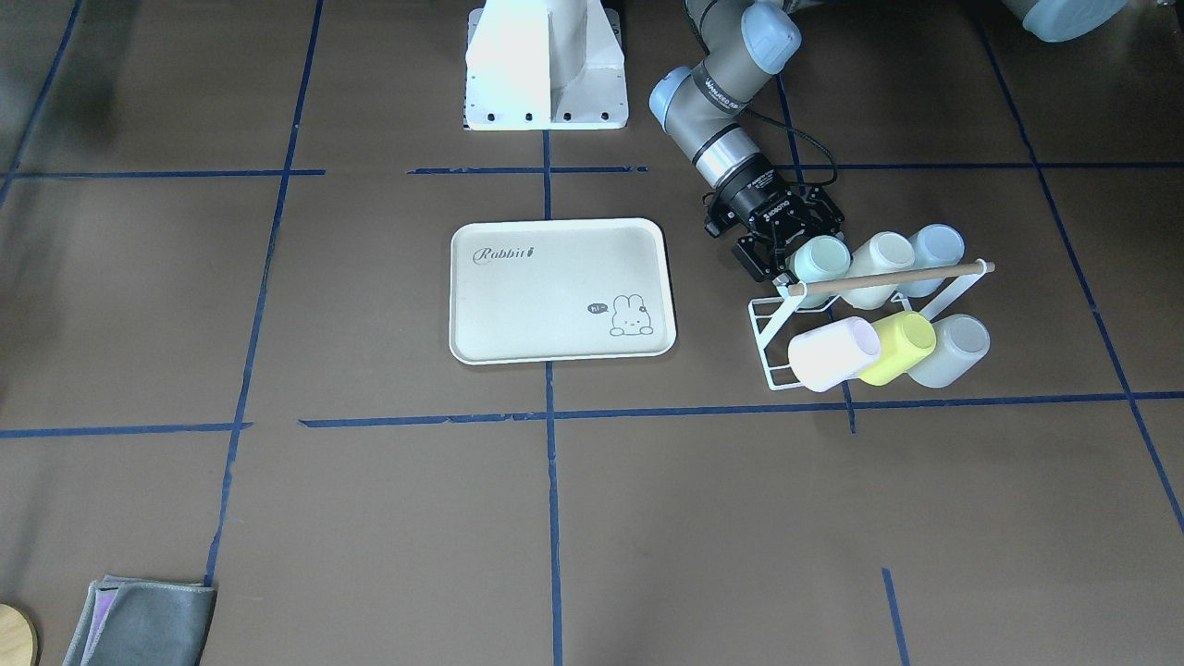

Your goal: Pick up and place green cup on tray

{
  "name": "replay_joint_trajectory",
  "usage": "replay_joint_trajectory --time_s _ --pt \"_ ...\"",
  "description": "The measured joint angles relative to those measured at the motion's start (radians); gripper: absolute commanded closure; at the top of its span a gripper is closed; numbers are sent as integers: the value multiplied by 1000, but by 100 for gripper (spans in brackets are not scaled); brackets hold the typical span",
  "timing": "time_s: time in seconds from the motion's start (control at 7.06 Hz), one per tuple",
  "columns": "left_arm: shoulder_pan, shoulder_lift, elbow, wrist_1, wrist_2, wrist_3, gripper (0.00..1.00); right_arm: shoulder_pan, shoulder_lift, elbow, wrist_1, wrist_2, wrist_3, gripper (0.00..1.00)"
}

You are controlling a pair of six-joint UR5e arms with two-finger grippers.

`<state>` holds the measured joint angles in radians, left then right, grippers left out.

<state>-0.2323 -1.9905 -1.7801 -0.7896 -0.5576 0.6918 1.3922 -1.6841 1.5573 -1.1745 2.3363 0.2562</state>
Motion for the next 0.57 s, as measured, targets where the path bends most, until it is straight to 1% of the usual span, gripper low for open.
replay_joint_trajectory --time_s 0.14,0.28,0.57 --pt "-1 0 -1 1 0 -6 62 0 0 0 0 0 0 0" --pt "-4 -1 -6 2 1 -9 77 0 0 -1 -1 0 0 0" --pt "-11 -5 -27 3 1 -11 76 0 1 -8 -1 0 0 0"
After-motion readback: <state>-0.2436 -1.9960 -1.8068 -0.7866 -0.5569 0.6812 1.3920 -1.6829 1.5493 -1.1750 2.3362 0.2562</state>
